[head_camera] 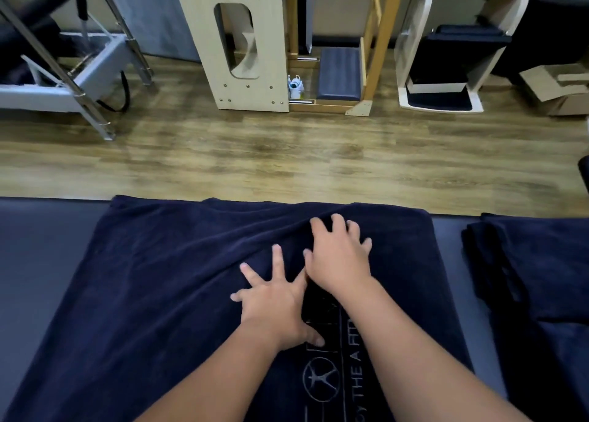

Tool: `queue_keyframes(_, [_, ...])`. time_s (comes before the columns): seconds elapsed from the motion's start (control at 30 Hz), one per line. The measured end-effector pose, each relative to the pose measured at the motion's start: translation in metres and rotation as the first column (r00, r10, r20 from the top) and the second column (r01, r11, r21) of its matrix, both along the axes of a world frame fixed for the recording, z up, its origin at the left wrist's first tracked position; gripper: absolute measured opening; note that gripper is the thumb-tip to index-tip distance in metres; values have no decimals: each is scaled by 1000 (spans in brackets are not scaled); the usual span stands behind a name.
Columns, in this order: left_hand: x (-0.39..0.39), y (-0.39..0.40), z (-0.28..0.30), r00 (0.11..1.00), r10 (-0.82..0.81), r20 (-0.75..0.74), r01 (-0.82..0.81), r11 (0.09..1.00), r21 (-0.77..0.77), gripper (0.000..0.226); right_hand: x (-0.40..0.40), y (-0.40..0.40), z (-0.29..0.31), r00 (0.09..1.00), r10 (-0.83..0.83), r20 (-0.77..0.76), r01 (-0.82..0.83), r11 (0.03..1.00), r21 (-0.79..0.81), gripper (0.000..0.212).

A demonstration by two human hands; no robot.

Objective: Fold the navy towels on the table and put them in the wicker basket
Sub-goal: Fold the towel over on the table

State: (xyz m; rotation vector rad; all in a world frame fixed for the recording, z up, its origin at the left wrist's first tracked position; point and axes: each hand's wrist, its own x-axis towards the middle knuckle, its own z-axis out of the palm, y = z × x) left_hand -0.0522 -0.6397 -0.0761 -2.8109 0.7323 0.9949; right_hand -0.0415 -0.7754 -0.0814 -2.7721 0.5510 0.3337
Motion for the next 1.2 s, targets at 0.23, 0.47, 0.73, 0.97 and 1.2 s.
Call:
queue_keyframes(0.23, [119,148,9,818,493,296,-286,796,-533,19,26,25,-1,946,-113,-303,163,976,145,123])
queue_keyframes(0.47, [254,239,1,872,351,341,-354,934,-55,53,44,43,1,911,-210,-355,214,976,-30,127])
queue_keyframes(0.73, [294,246,17,845,519,-131,-534,836,-126,13,53,52,14,930,-135,-342,82,983,-166,127])
queue_keyframes(0.97, [333,254,3,667,745,0,-659,591,-465,18,51,61,15,954,-99,-283,49,983,-179,136])
queue_keyframes(1.2, [268,222,3,907,234,349,-171,964,-204,54,70,51,16,907,-55,-417,42,998,-40,144])
